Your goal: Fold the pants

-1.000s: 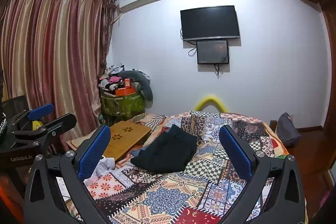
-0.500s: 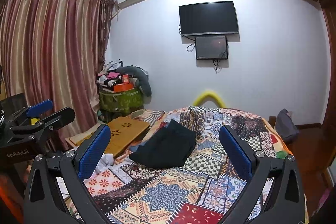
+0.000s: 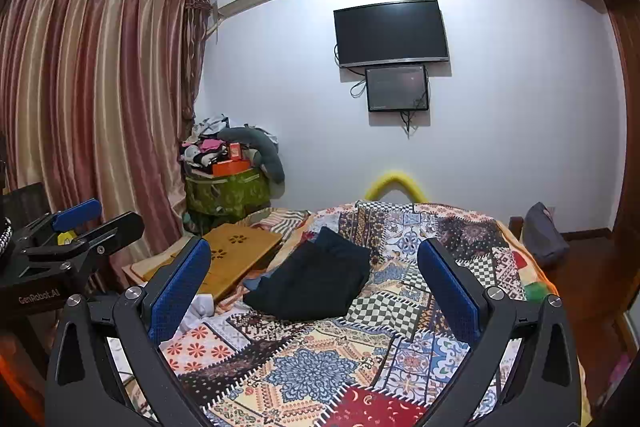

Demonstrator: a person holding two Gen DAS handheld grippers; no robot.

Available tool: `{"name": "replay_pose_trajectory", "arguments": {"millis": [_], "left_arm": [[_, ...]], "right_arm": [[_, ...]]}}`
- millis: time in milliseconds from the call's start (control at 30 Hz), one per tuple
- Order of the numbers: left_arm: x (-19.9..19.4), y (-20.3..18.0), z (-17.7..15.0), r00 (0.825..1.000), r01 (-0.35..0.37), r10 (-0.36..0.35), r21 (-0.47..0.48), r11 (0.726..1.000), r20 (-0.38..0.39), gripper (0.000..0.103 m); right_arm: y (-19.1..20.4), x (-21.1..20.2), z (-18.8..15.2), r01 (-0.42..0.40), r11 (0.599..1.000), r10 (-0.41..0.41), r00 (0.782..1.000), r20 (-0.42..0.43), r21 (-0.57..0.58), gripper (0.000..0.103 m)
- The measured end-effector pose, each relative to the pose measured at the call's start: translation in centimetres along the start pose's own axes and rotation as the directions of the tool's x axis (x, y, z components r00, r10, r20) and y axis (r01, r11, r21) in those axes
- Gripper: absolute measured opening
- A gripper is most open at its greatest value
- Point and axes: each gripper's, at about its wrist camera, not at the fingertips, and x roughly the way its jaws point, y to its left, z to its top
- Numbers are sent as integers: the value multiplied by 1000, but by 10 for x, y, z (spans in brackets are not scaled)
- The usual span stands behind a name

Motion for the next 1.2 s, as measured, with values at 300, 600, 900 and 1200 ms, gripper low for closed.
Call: {"name": "replay_pose_trajectory", "arguments": {"millis": [300,600,900,1200], "left_arm": [[4,4,-2,1000,14,-15,-11,1000,-14,103],[3,4,-2,1000,27,-28,-14,1000,-14,103],[4,-1,-3,999,40,-40,3,999,-18,103],[4,-3,-2,999,47,-47,7,999,-15,103]], "right_arm": [[1,-1,1,1,1000,-1,1000,-2,1,103],[0,-1,1,2,1000,-2,1000,-1,2,103],[2,-2,3,11,1000,-11,1000,6,2,103],[2,-2,4,12,1000,-12,1000,3,10,103]]}}
